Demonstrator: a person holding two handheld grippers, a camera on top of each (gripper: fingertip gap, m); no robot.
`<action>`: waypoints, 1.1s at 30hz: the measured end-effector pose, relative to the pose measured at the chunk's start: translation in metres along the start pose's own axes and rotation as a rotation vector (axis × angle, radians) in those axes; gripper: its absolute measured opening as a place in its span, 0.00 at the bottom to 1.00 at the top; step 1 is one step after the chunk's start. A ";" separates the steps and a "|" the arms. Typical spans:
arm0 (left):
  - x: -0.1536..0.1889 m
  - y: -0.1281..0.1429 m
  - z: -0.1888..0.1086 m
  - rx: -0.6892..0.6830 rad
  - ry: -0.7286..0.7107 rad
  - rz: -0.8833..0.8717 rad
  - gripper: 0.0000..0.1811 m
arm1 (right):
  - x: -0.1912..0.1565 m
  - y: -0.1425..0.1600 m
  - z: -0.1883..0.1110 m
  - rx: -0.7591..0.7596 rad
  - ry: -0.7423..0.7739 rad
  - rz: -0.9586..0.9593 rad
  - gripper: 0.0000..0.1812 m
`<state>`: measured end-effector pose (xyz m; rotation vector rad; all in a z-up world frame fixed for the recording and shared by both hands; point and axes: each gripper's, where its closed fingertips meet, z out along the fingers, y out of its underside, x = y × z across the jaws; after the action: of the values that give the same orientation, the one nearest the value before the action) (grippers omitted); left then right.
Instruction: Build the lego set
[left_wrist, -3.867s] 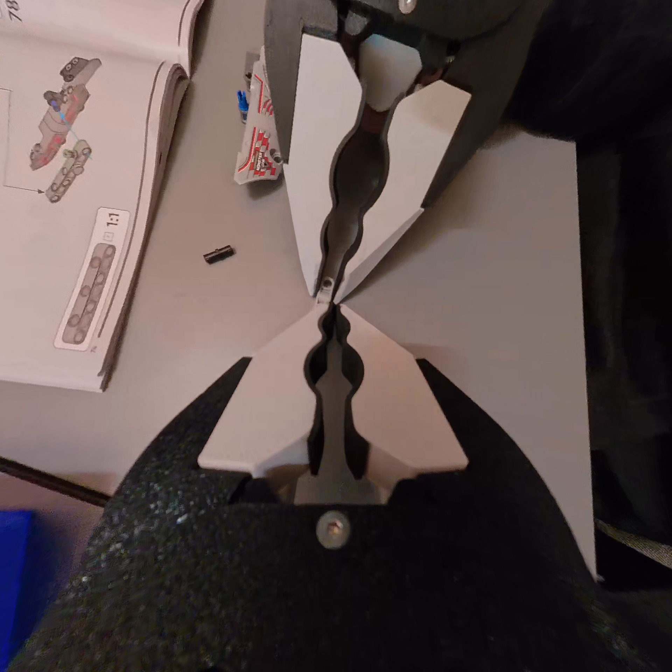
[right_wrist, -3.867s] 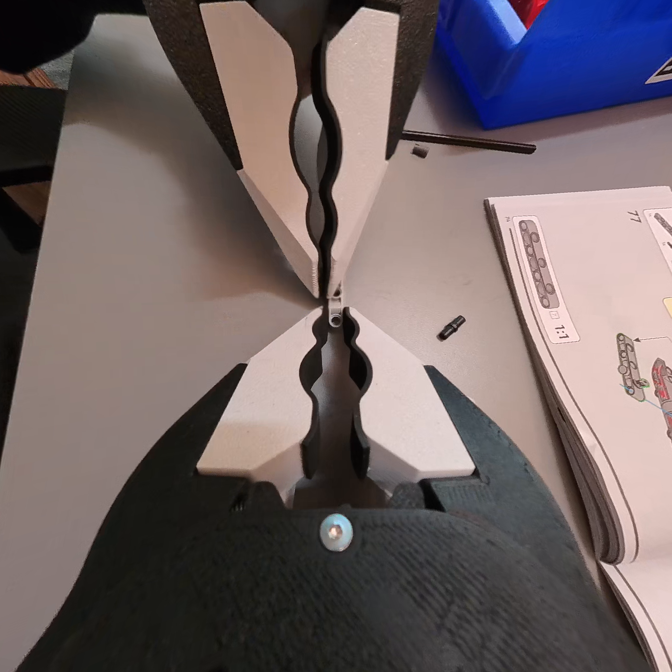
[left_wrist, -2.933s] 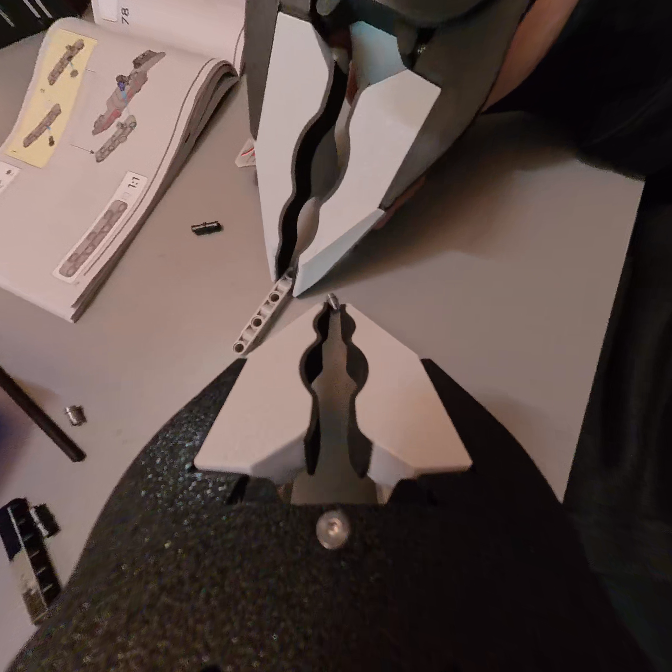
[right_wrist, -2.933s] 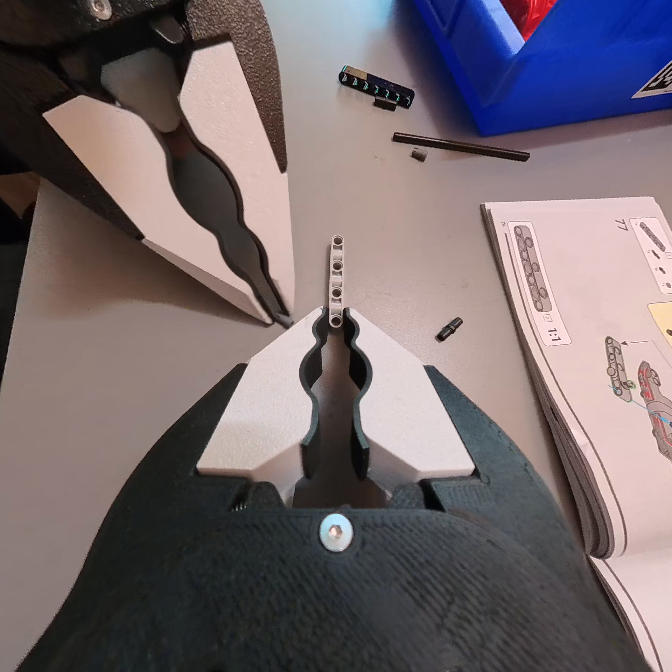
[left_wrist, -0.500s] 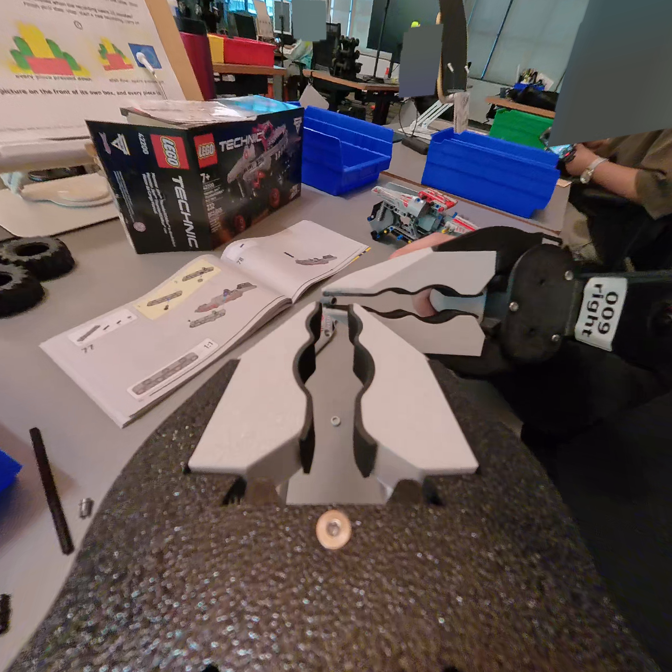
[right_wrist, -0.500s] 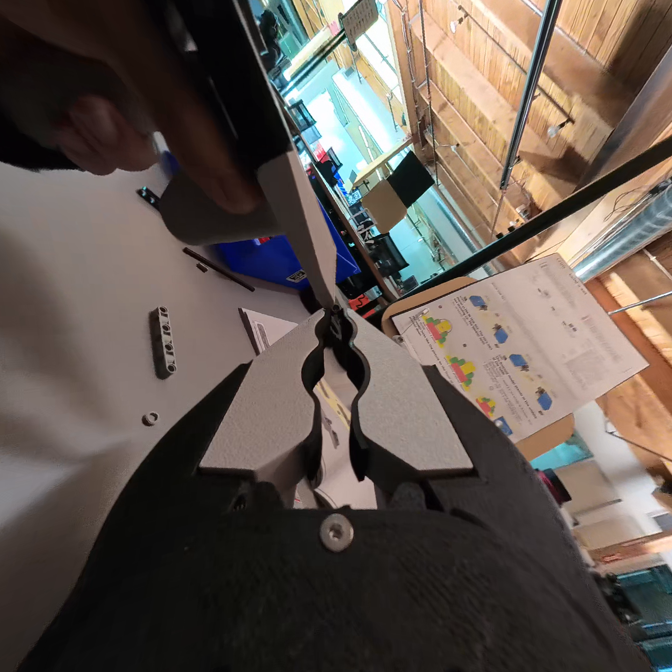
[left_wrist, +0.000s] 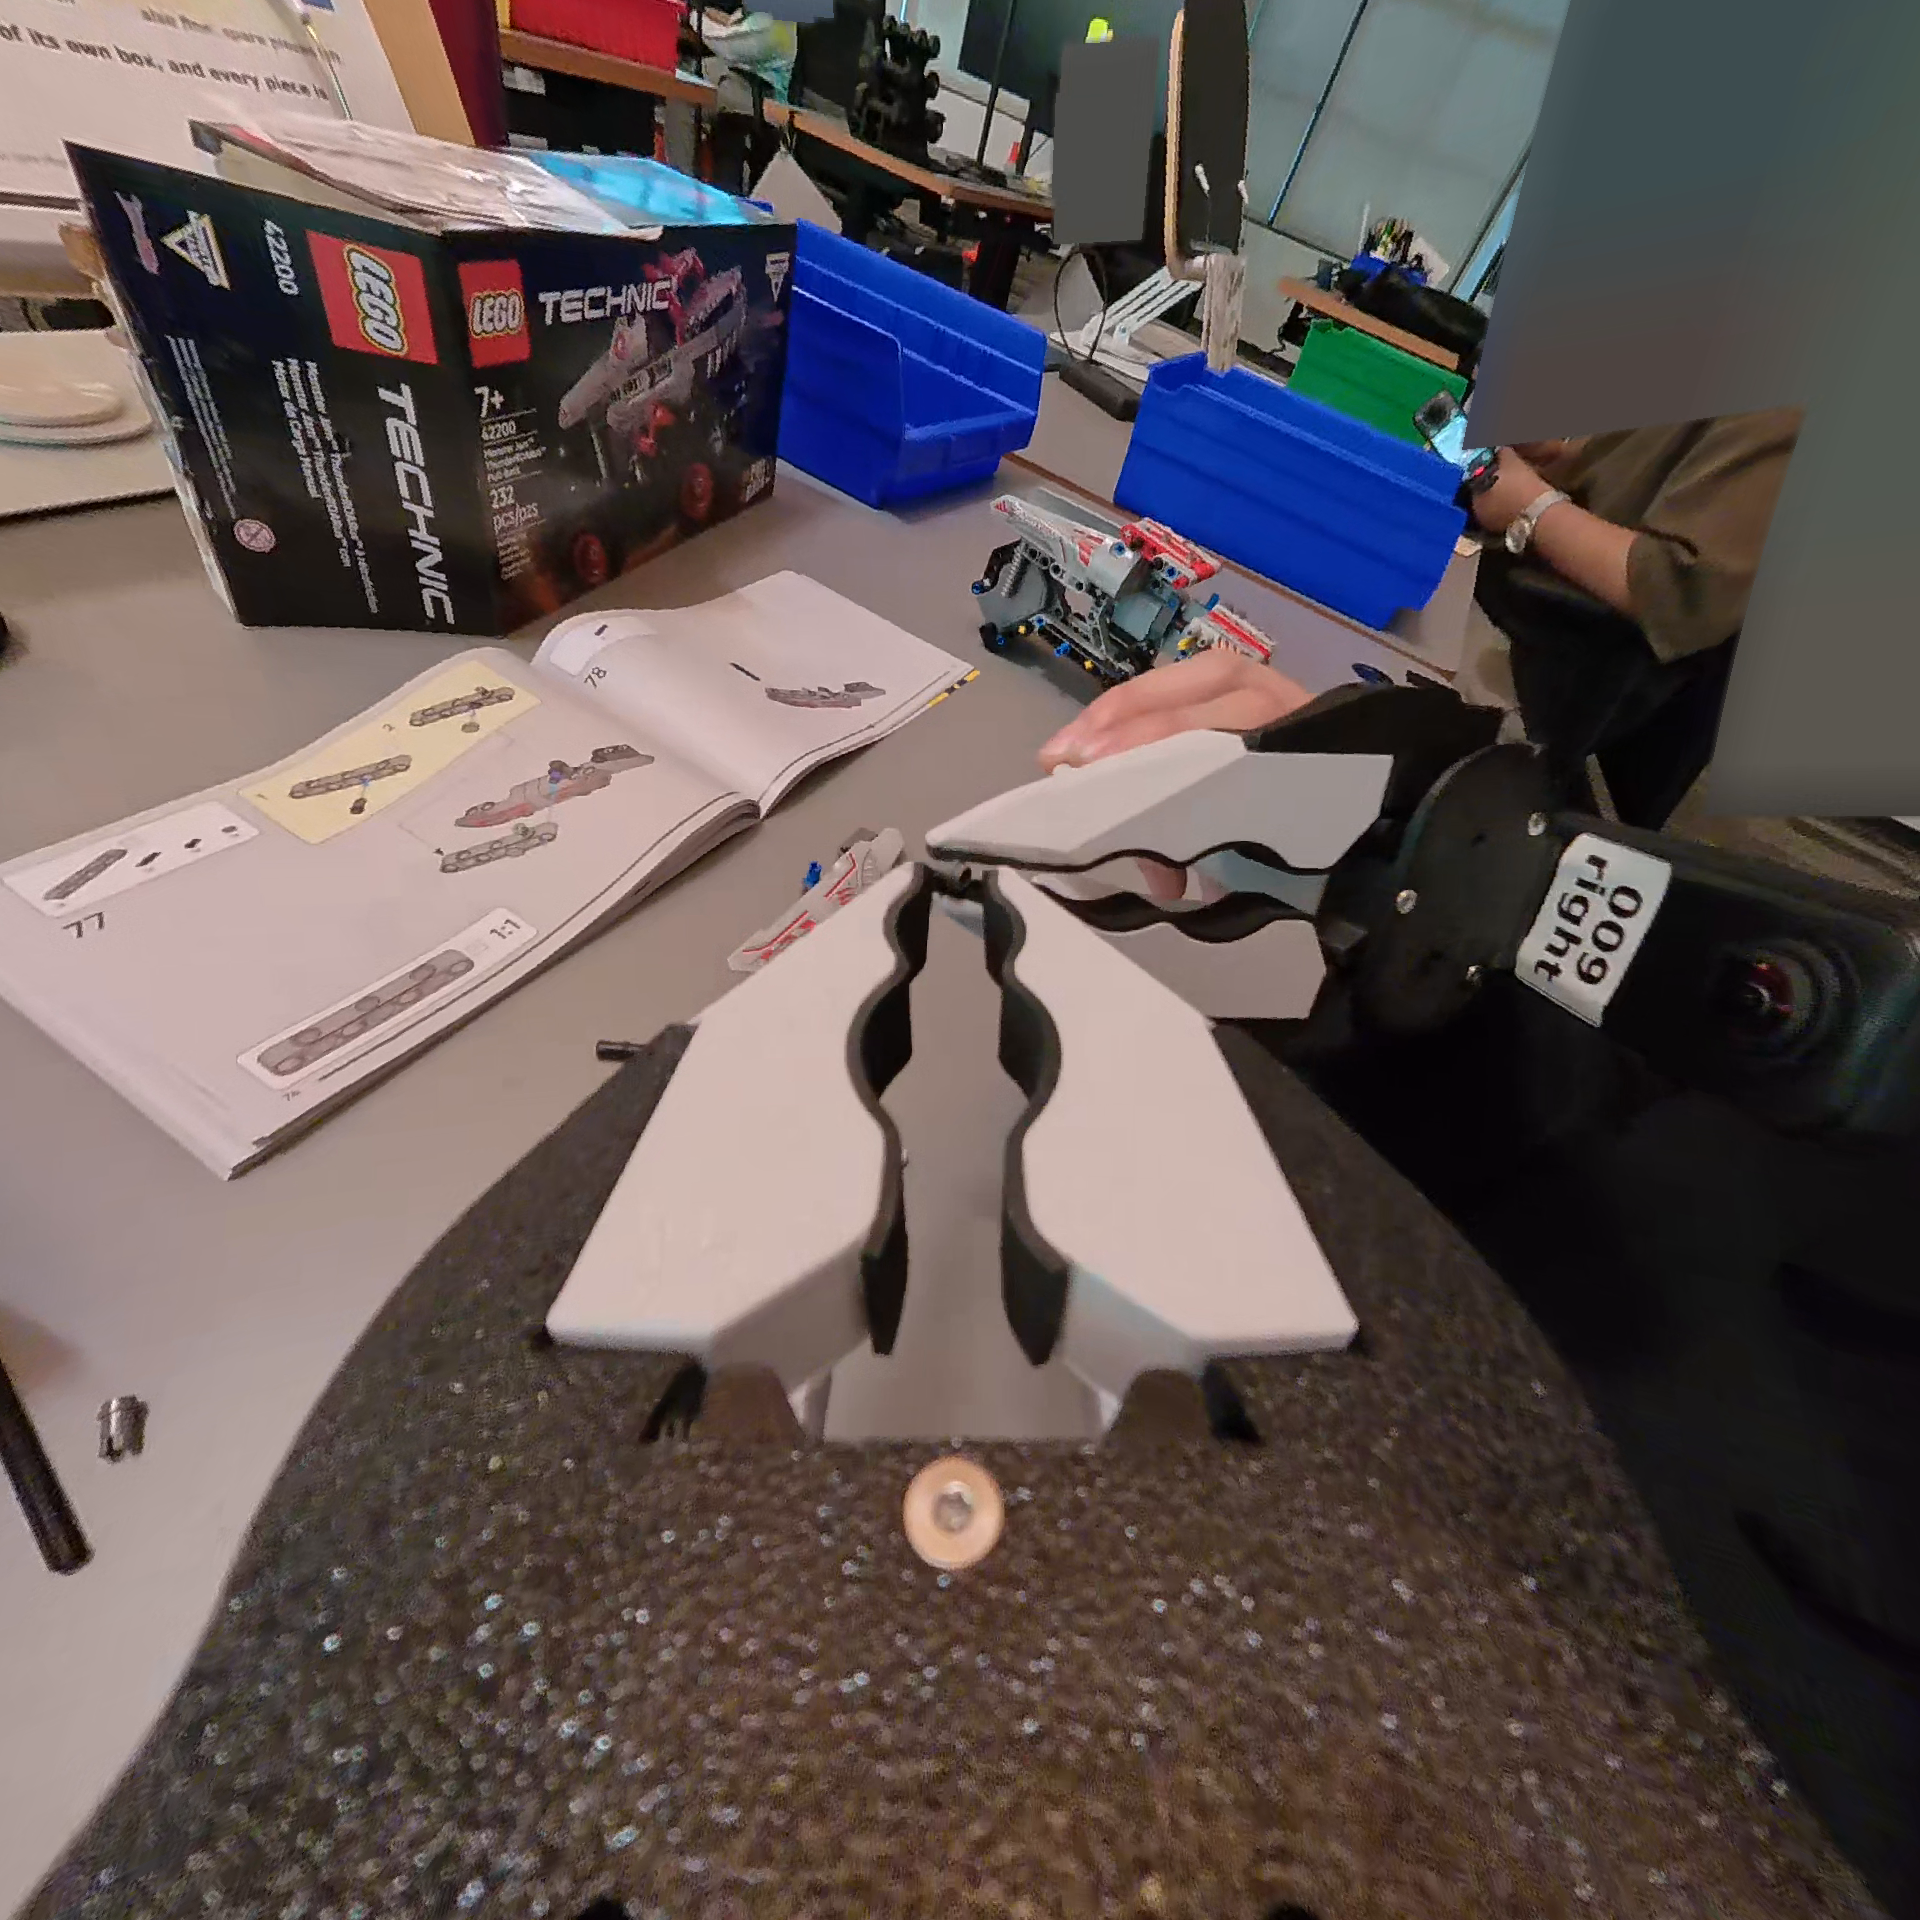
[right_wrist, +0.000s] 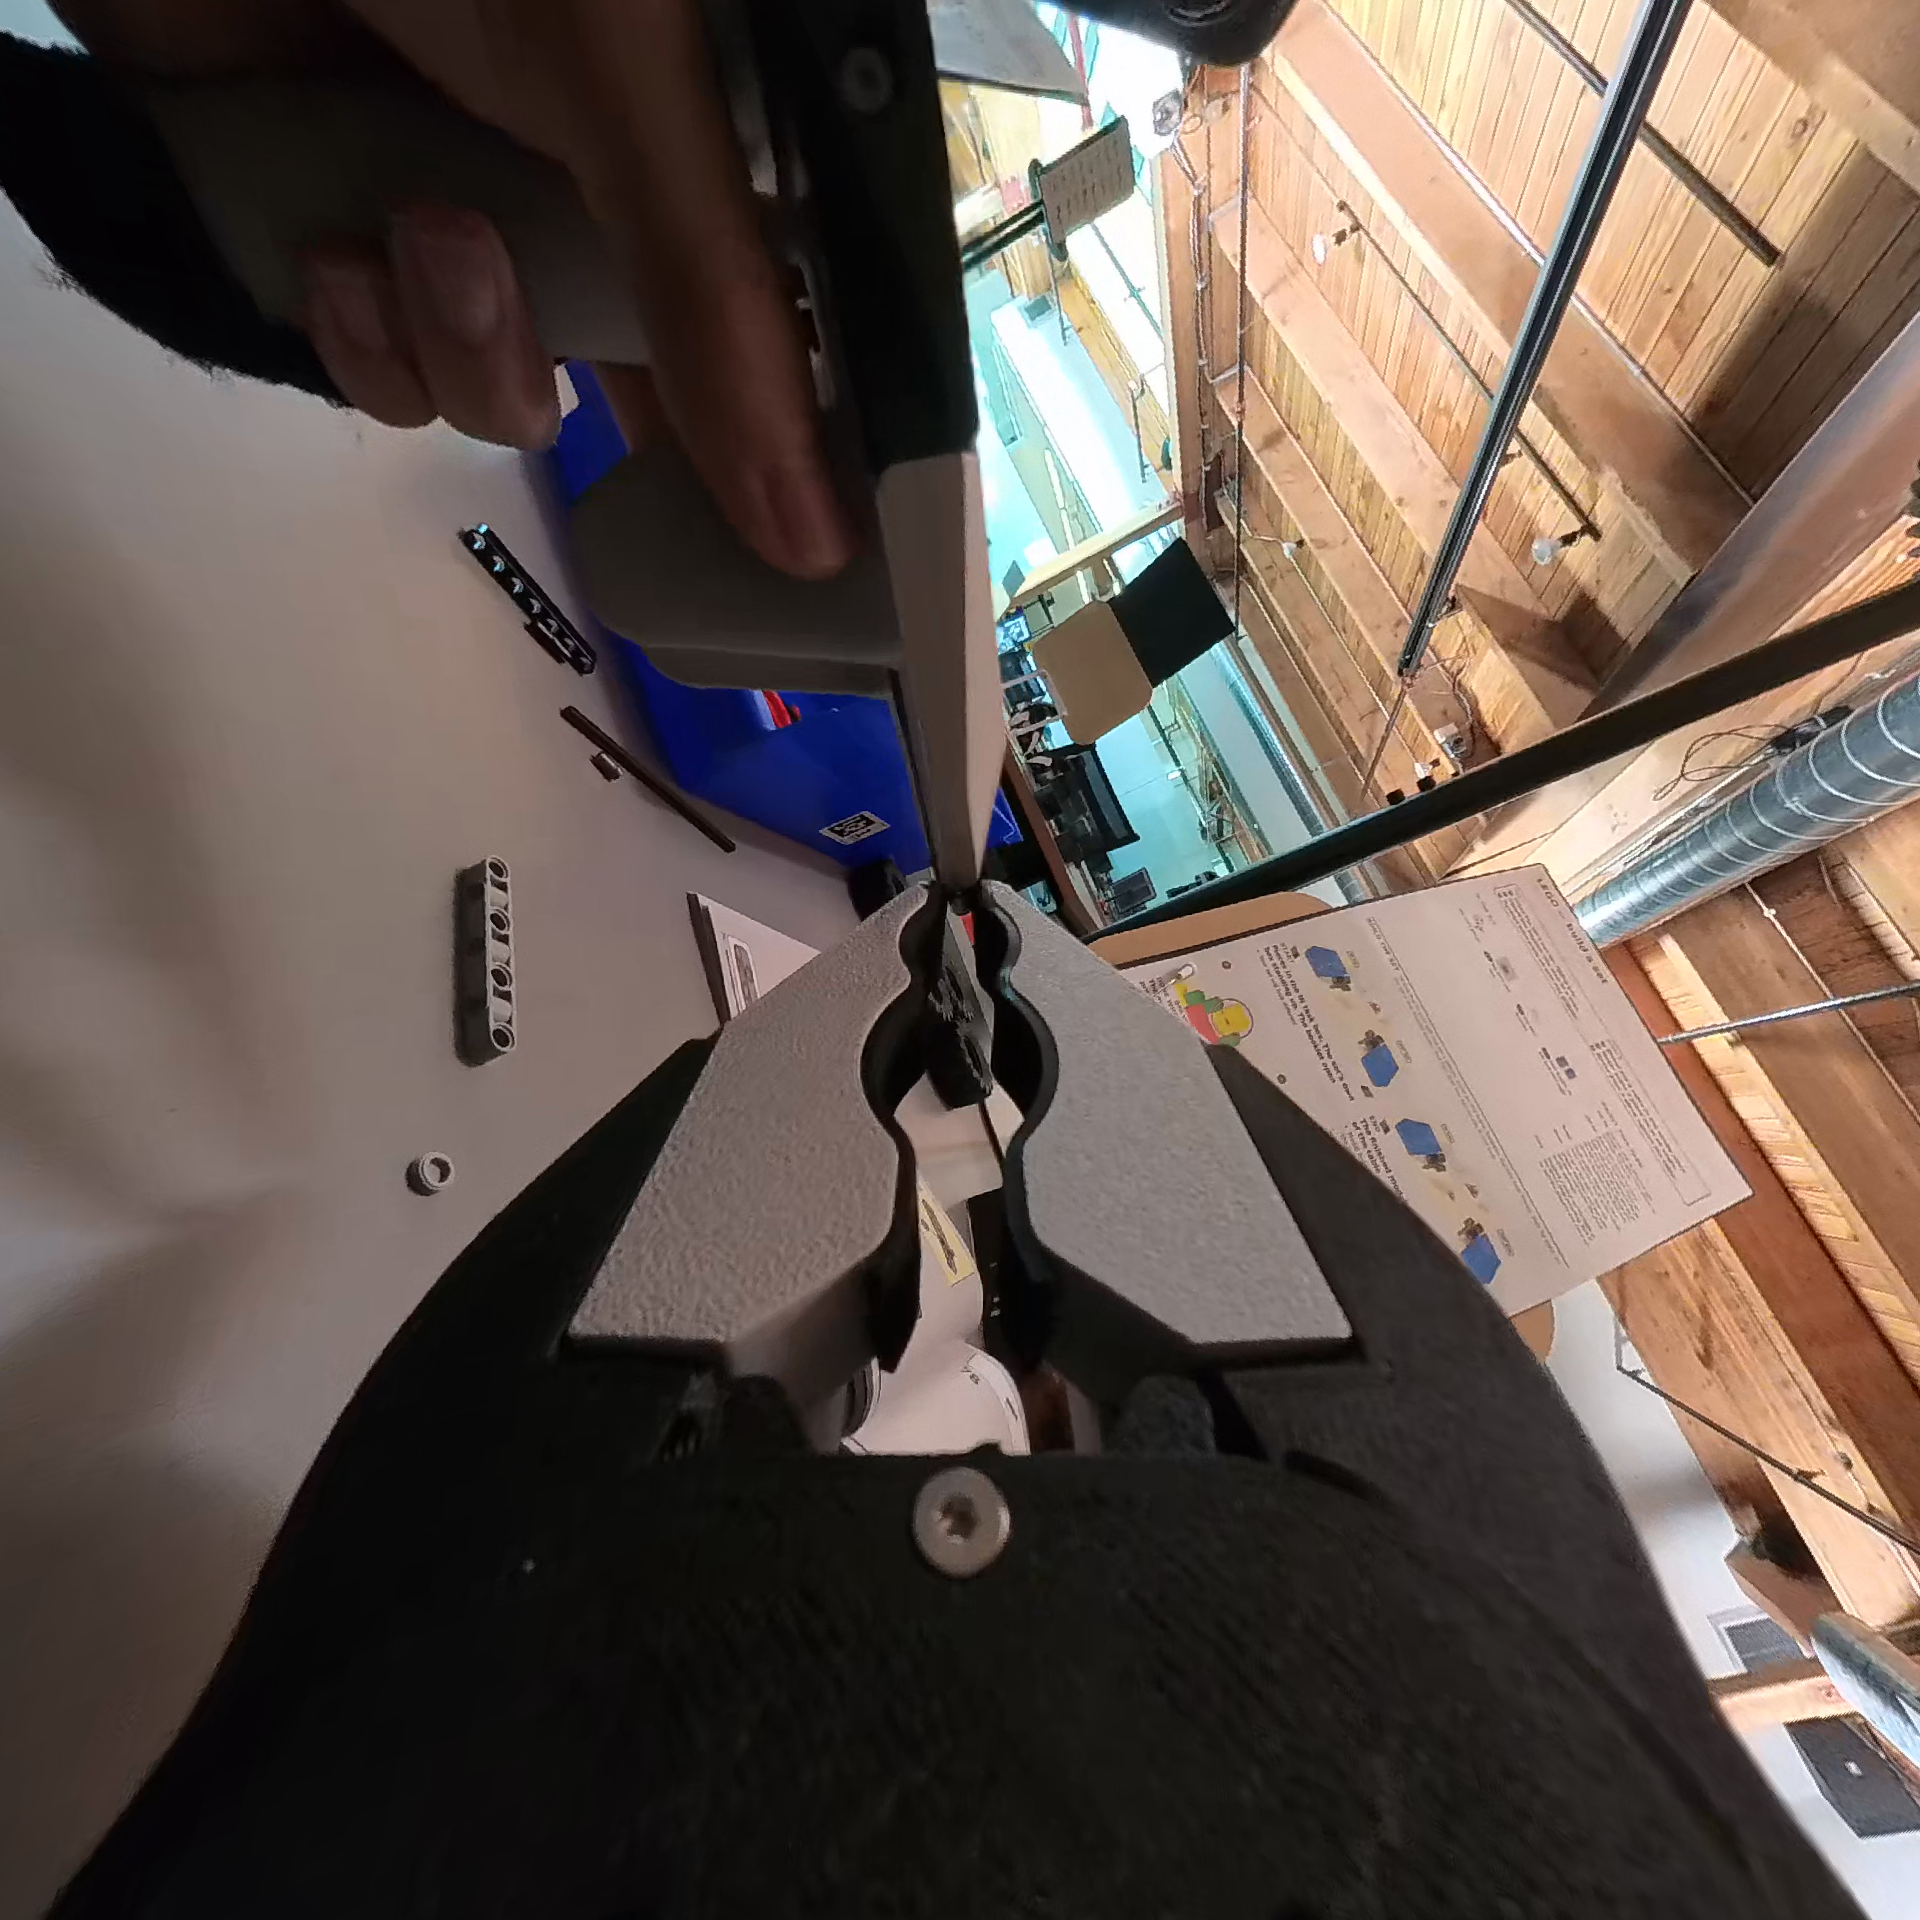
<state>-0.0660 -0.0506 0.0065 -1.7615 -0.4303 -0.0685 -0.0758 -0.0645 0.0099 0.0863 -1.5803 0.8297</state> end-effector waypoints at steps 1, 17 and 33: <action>0.000 0.000 0.000 0.000 0.003 -0.001 0.03 | -0.001 0.001 0.000 -0.004 -0.003 -0.006 0.01; 0.002 0.007 -0.005 0.055 0.220 -0.202 0.00 | -0.008 -0.003 -0.004 0.099 -0.100 0.137 0.03; -0.010 0.018 -0.005 0.034 0.059 0.110 0.00 | -0.019 0.009 0.002 0.016 -0.183 0.226 0.02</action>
<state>-0.0683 -0.0605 -0.0114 -1.7419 -0.2895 -0.0341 -0.0778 -0.0667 -0.0108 -0.0054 -1.7777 1.0345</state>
